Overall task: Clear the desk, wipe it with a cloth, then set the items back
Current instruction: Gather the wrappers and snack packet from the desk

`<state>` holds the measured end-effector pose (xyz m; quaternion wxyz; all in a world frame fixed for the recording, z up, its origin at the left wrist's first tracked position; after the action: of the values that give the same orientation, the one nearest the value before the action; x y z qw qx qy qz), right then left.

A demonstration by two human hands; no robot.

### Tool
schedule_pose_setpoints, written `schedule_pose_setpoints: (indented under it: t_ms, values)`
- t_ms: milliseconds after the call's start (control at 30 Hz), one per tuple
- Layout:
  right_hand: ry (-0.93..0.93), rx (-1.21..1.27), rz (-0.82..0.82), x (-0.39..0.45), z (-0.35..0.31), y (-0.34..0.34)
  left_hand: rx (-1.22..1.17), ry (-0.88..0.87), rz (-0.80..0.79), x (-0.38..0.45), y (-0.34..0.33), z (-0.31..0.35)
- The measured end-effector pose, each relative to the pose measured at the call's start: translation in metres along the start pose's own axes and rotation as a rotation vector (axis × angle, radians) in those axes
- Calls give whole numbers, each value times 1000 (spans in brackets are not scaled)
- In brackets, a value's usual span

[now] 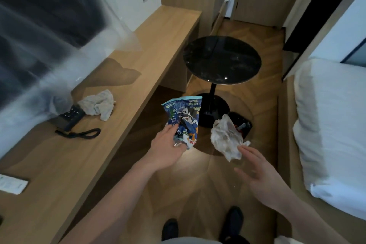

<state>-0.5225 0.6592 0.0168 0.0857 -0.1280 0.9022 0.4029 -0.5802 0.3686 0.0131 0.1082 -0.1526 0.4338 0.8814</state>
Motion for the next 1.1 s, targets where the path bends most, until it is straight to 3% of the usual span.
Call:
schedule_pose_setpoints:
  t_ms: [433,667,867,1100]
  values:
    - [88,-128,-248,127,98,101,-68,263,80,51,-73,71]
    - [-38,-151,-392,193,142,105,-84,418,20,97,-94,62]
    - [-171,-105,-407,253,172,120,-21,405,-51,198,-103,70]
    - [-153,-156,-489,315,202,148,-3,366,-108,292,-118,125]
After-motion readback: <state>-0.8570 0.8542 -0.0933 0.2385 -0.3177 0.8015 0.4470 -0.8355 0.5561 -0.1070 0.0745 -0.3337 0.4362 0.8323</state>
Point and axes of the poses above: each hand's wrist, its own x-axis towards the middle knuckle, its own y-axis out of the back of the hand, z = x × y, the point moved 5 cm from there along x, towards the middle knuckle
